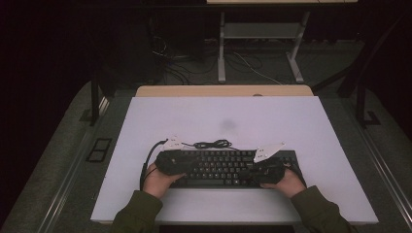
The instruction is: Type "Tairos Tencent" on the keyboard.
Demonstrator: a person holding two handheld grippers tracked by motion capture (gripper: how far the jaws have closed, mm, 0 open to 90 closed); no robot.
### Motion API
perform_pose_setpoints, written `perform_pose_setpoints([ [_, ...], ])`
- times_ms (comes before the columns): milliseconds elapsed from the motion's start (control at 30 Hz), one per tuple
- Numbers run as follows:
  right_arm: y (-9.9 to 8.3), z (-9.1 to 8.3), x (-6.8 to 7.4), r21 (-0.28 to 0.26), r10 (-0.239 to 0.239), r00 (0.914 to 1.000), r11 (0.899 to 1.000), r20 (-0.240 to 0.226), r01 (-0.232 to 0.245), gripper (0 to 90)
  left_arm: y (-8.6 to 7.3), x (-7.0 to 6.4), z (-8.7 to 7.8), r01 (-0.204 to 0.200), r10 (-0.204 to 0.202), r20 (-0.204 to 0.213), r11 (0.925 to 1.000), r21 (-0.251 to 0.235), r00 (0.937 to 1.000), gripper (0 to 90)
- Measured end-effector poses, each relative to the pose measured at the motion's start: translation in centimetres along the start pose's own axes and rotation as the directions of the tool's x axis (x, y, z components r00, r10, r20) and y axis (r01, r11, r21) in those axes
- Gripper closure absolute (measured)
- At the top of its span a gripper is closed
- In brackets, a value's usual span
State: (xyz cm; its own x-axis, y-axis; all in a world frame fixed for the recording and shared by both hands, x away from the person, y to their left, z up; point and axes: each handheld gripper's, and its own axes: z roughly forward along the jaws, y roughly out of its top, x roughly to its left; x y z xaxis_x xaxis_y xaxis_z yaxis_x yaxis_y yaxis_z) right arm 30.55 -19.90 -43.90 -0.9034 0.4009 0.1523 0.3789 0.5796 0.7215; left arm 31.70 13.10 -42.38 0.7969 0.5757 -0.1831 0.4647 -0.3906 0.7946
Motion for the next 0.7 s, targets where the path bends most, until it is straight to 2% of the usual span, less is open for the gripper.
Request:
perform_pose_setpoints([
  [33, 0.0, 0.0, 0.0, 0.000, 0.000, 1.0000, 1.000, 0.000, 0.000, 89.6, -0.1, 0.0, -0.1, 0.001, -0.001, -0.003, 1.0000, -0.002, 1.0000, 67.7],
  [67, 0.0, 0.0, 0.0, 0.000, 0.000, 1.0000, 1.000, 0.000, 0.000, 89.6, -0.1, 0.0, -0.3, -0.002, 0.002, -0.003, 1.0000, -0.003, 1.0000, 61.9],
  [100, 0.0, 0.0, 0.0, 0.000, 0.000, 1.0000, 1.000, 0.000, 0.000, 89.6, -0.2, 0.1, -0.4, -0.001, 0.001, -0.001, 1.0000, -0.006, 1.0000, 61.9],
  [200, 0.0, 0.0, 0.0, 0.001, -0.001, 1.0000, 1.000, 0.002, 0.001, 89.6, -0.4, 0.2, -0.7, -0.003, 0.003, 0.007, 1.0000, -0.005, 1.0000, 52.6],
  [467, 0.0, 0.0, 0.0, -0.001, 0.000, 1.0000, 1.000, 0.001, 0.000, 89.6, -1.0, 0.2, -1.3, -0.017, 0.016, -0.022, 0.9997, -0.015, 0.9996, 25.7],
  [533, 0.0, 0.0, 0.0, -0.001, 0.000, 1.0000, 1.000, -0.001, 0.000, 89.5, -1.1, 0.2, -1.5, -0.014, 0.013, -0.022, 0.9998, -0.017, 0.9997, 22.8],
  [700, 0.0, -0.3, -0.1, -0.023, 0.007, 1.0000, 1.000, -0.006, -0.007, 89.5, -1.3, 0.3, -1.9, -0.010, 0.010, -0.013, 0.9995, -0.031, 0.9999, 22.4],
])
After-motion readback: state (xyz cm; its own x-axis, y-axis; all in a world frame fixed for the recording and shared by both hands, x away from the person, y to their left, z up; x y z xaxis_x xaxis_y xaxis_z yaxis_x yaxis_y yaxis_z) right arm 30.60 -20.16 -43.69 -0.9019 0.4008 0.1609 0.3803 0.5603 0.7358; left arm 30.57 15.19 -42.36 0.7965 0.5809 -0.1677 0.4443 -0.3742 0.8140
